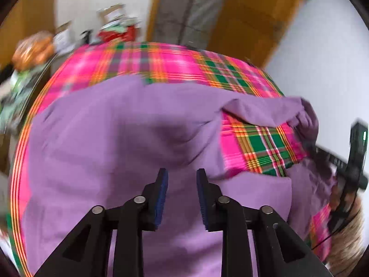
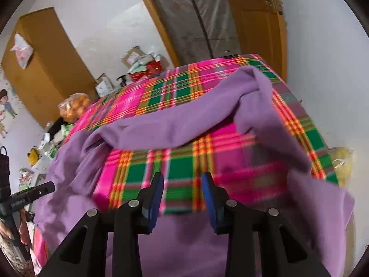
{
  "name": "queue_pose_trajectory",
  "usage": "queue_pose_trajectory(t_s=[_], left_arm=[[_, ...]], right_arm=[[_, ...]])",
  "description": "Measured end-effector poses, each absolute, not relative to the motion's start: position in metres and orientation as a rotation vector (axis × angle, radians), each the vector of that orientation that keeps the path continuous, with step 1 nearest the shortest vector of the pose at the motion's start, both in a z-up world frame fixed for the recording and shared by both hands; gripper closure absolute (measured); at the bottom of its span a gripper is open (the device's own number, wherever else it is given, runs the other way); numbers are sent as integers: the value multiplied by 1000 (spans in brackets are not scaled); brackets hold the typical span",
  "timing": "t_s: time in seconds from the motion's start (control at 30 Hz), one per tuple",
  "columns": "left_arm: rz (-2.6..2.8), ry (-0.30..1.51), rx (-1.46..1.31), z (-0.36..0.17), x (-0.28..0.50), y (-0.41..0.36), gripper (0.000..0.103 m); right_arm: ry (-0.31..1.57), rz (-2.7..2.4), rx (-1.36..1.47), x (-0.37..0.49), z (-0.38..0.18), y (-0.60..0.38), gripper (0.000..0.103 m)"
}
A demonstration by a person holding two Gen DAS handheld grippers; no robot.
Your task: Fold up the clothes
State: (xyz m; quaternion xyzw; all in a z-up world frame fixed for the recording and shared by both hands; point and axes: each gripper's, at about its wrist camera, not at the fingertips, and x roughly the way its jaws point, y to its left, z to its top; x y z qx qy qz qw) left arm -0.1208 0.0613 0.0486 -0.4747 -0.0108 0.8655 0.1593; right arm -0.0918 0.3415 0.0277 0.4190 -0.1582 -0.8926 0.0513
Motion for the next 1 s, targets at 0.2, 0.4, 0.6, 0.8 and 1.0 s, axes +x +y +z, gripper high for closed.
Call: queue_pose_trajectory(t_s=[0.2,0.4,0.6,0.8,1.0], left_arm=[[2476,134,-1361,36,-145,96,74],[2482,256,-1368,25,-163,121,74],[2498,331,-1394,10,-171,125,74],[2513,360,-1359,10,-173,131,74],[2478,342,-1333,9,-173,126,89]], right_arm=[[-594,-2694,1343,-134,6,365,57],[-743,-2695,1329,-164,-7,385,55],[-807,-2715,1312,-187,-13,395,55],[-806,-2744,1323,-201,-16,395,88],[-788,-2798,1245,-191,1,398,97]])
